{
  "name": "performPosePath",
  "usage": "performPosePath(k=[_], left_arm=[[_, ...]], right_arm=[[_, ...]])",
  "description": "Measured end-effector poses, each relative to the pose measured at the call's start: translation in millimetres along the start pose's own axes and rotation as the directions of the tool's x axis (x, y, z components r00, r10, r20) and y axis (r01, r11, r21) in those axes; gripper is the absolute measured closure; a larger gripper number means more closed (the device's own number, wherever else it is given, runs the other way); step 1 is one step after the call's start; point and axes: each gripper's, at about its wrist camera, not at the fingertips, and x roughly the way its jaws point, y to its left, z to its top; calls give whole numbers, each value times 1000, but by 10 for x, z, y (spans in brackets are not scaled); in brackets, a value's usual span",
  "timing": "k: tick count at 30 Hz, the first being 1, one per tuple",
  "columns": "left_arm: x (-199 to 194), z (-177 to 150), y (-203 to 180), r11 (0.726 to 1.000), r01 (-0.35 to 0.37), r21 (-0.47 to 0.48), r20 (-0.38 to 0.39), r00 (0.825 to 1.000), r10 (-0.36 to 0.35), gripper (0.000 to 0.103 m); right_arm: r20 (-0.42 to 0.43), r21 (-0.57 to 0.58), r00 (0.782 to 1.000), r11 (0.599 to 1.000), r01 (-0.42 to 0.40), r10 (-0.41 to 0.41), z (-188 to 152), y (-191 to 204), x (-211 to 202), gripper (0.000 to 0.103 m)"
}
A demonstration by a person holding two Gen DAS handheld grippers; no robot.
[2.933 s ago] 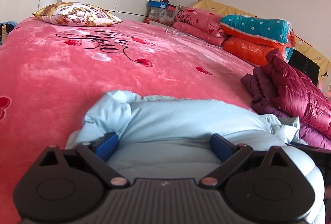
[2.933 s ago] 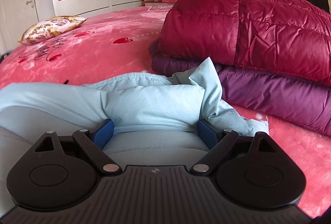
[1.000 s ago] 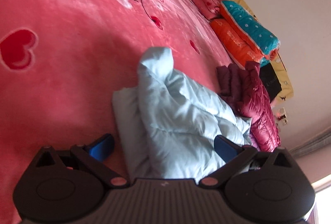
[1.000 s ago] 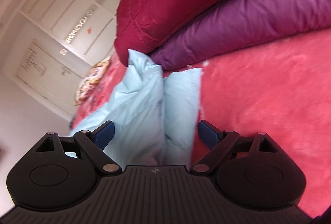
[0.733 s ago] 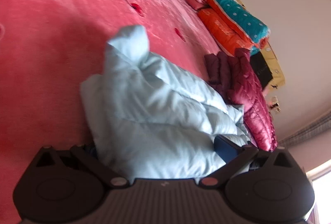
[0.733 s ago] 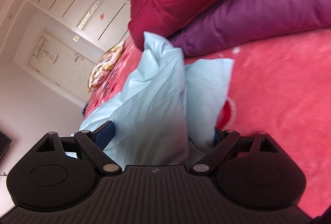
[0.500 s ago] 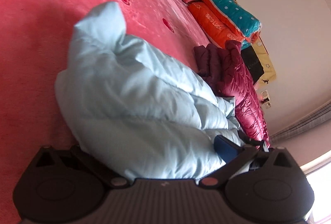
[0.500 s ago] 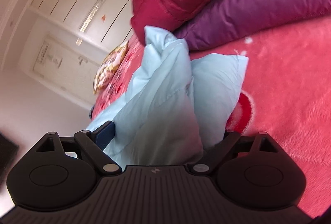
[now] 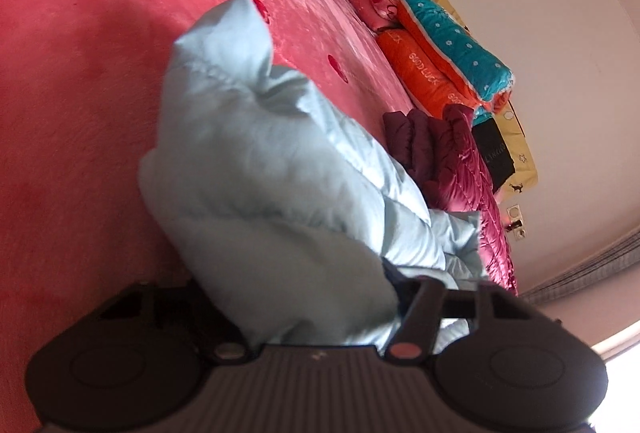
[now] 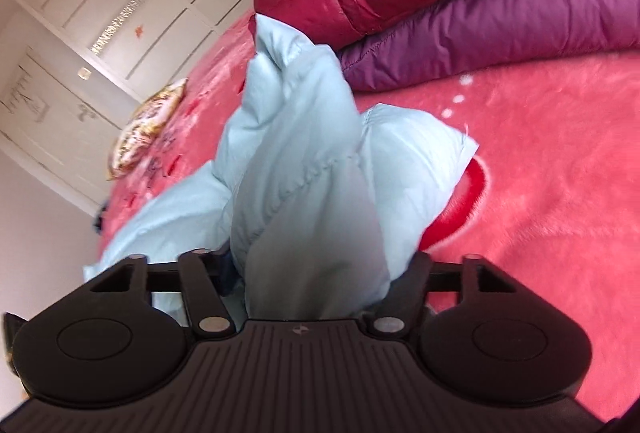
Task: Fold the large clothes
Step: 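Grasp the folded jacket bundle with both grippers and lift it, then carry the jacket bundle with both grippers toward the quilt stack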
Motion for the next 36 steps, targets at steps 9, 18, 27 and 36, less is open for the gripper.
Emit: performPosePath(k=[9, 18, 27, 36], left_arm=[[-205, -316, -200, 997, -36, 68, 14, 999, 35, 71], [-633, -893, -347, 993, -61, 98, -24, 998, 64, 72], [-1032, -1519, -634, 971, -103, 217, -50, 992, 117, 73], [-1402, -1841, -828, 961, -90, 261, -56, 993, 109, 75]], right_arm=[[95, -109, 985, 982, 154, -144, -455, 422, -483, 53], [151, -92, 965, 969, 228, -213, -1183, 502, -1188, 55], [193, -149, 934, 932, 330, -300, -1831, 625, -1960, 57], [269, -213, 896, 886, 413, -353, -2215, 651, -2655, 60]])
